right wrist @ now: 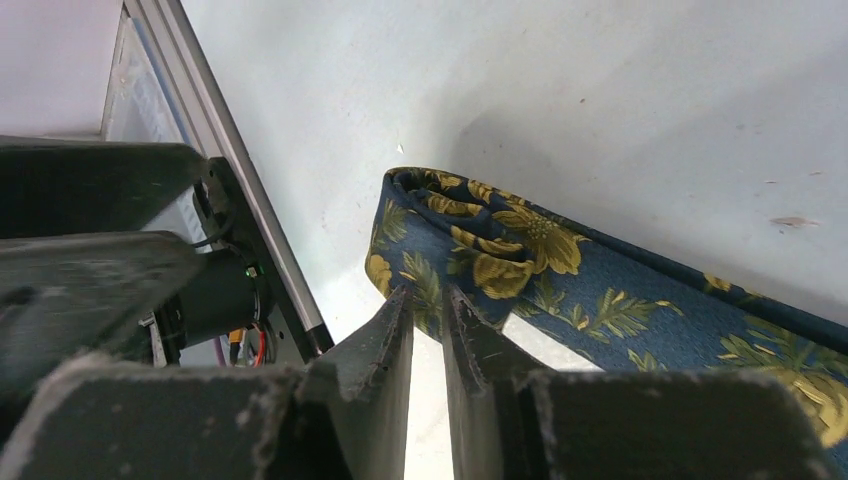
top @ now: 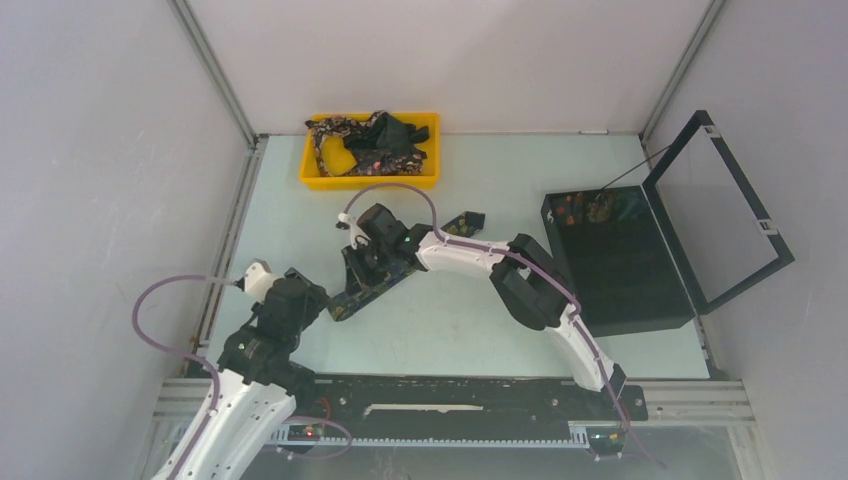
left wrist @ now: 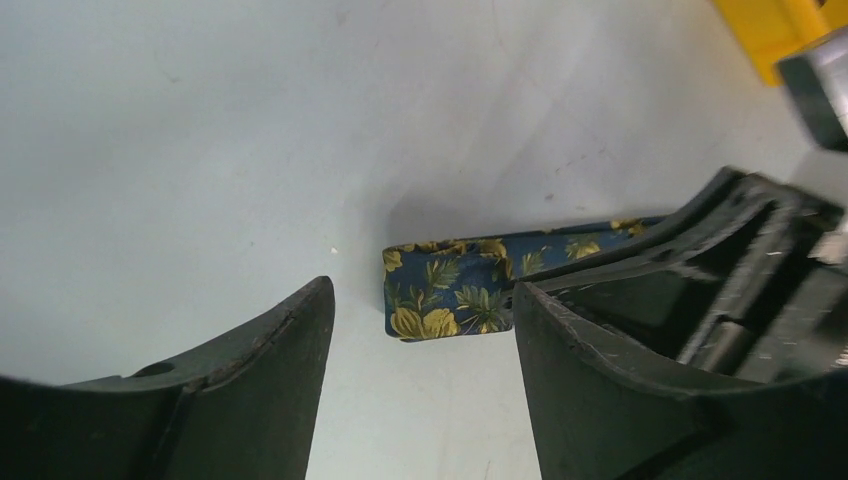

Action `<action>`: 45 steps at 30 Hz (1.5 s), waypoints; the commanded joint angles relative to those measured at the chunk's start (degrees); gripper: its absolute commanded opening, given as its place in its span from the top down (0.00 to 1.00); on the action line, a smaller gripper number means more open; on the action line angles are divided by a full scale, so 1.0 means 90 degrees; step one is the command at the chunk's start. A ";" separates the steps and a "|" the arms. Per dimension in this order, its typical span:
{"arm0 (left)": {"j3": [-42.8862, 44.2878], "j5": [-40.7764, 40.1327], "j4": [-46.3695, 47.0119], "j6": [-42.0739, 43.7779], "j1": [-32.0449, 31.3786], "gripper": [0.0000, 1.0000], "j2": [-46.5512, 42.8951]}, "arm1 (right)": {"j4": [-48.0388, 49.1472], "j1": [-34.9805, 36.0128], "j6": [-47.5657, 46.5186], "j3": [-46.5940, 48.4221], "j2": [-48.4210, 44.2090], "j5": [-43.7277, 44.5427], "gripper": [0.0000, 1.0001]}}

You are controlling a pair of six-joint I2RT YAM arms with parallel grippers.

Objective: Roll the ties
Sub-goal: Roll the tie at the center of the board.

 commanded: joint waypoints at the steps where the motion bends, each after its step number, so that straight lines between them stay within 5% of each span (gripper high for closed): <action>1: -0.0225 0.0401 0.0522 0.0140 -0.0024 0.28 0.0184 | 0.0073 -0.0057 -0.0143 -0.0097 -0.0480 0.0208 0.80; 15: -0.0399 0.0782 0.0766 0.0186 0.0009 0.30 0.0928 | 0.0144 -0.0087 -0.0129 -0.0200 -0.0222 0.0167 0.80; 45: -0.1546 0.2354 0.2979 0.0703 0.0699 0.36 0.2004 | 0.0416 -0.0210 -0.0053 -0.0425 0.0103 0.0077 0.80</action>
